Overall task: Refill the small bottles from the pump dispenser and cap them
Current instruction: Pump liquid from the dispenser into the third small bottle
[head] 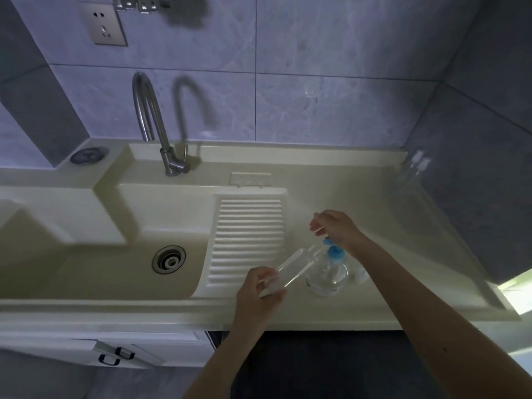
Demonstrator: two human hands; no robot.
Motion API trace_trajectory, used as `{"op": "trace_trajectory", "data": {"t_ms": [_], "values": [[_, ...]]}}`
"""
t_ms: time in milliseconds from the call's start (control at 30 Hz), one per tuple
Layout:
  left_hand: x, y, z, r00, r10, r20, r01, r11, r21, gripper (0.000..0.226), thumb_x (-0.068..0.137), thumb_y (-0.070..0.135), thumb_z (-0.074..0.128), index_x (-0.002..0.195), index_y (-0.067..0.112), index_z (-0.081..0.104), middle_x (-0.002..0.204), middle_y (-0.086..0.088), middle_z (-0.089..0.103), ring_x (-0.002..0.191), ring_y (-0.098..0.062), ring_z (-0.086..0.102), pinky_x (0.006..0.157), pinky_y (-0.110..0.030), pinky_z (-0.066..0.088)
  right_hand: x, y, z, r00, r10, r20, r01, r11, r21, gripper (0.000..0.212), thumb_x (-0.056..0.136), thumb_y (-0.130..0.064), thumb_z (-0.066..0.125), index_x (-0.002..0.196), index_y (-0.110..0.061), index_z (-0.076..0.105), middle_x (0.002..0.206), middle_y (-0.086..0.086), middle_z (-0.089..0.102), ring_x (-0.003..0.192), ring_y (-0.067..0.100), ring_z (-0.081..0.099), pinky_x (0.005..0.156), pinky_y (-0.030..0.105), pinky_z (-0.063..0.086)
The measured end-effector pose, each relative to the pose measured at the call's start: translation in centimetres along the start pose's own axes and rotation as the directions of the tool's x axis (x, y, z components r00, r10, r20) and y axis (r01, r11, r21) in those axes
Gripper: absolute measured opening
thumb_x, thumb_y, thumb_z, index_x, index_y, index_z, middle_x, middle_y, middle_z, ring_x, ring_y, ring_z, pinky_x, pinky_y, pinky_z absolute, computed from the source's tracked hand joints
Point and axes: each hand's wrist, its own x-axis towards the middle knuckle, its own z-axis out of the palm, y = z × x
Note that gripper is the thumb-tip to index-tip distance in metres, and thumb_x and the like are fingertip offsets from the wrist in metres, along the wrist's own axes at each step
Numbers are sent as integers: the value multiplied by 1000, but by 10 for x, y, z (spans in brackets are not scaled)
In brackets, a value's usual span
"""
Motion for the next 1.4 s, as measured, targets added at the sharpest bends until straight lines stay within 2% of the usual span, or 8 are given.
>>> {"op": "trace_trajectory", "data": {"t_ms": [167, 300, 600, 733, 900, 1033, 1233, 1400], "values": [[10, 0, 10, 1000, 24, 5, -24, 999, 42, 38, 68, 9, 77, 98, 23, 58, 104, 7, 67, 93, -3, 65, 70, -17, 52, 3, 1, 3, 1000, 22, 18, -23, 999, 33, 30, 98, -25, 50, 74, -11, 62, 76, 2, 67, 68, 17, 61, 60, 24, 42], [13, 2, 15, 999, 25, 20, -25, 999, 28, 39, 73, 0, 75, 97, 25, 58, 105, 8, 65, 94, 3, 63, 71, -20, 54, 4, 1, 1, 999, 24, 32, -25, 999, 28, 29, 96, -23, 52, 73, -8, 63, 74, 4, 67, 68, 20, 61, 71, 28, 48], [19, 2, 8, 1000, 23, 20, -24, 1000, 5, 29, 77, 8, 76, 94, 30, 65, 90, 20, 69, 83, -3, 68, 72, -21, 55, 5, -5, -3, 1000, -8, 30, 7, 1000, 10, 29, 98, -24, 49, 79, -8, 63, 79, 4, 68, 69, 18, 62, 62, 24, 44], [20, 10, 12, 997, -38, 60, 40, 999, -35, 5, 88, 20, 65, 93, 23, 66, 84, 2, 70, 67, -5, 67, 63, -20, 54, 7, -10, -6, 995, 18, 97, -10, 997, -82, 29, 100, -23, 44, 83, -8, 61, 86, 6, 67, 72, 18, 60, 61, 24, 43], [25, 14, 15, 986, -142, 88, 153, 979, -137, 21, 98, 25, 47, 98, 10, 62, 84, -11, 66, 56, -9, 59, 52, -24, 48, 4, -5, -6, 972, 77, 224, -61, 995, -81, 33, 101, -20, 43, 79, -5, 62, 78, 6, 64, 70, 17, 59, 70, 24, 46], [30, 16, 18, 984, -159, 78, 169, 976, -138, 24, 99, 27, 43, 90, 12, 60, 81, -15, 62, 50, -11, 52, 45, -20, 41, 9, 1, -6, 983, 113, 143, -92, 985, -144, 37, 98, -30, 48, 75, -8, 67, 77, 5, 68, 79, 21, 62, 89, 34, 47], [38, 15, 19, 983, -180, 46, 183, 980, -83, 31, 99, 30, 44, 81, 9, 59, 67, -8, 63, 46, -13, 48, 42, -19, 36, 9, 5, -4, 989, 133, 60, -111, 950, -291, 43, 94, -31, 47, 63, -14, 72, 73, -3, 70, 78, 20, 62, 76, 27, 44], [38, 13, 23, 973, -227, 37, 230, 968, -101, 32, 99, 28, 43, 85, 5, 60, 68, -8, 64, 40, -6, 47, 40, -17, 36, 8, 9, -3, 993, 116, 34, -100, 946, -309, 39, 90, -30, 48, 69, -12, 76, 75, -1, 74, 87, 24, 69, 81, 28, 49]]}}
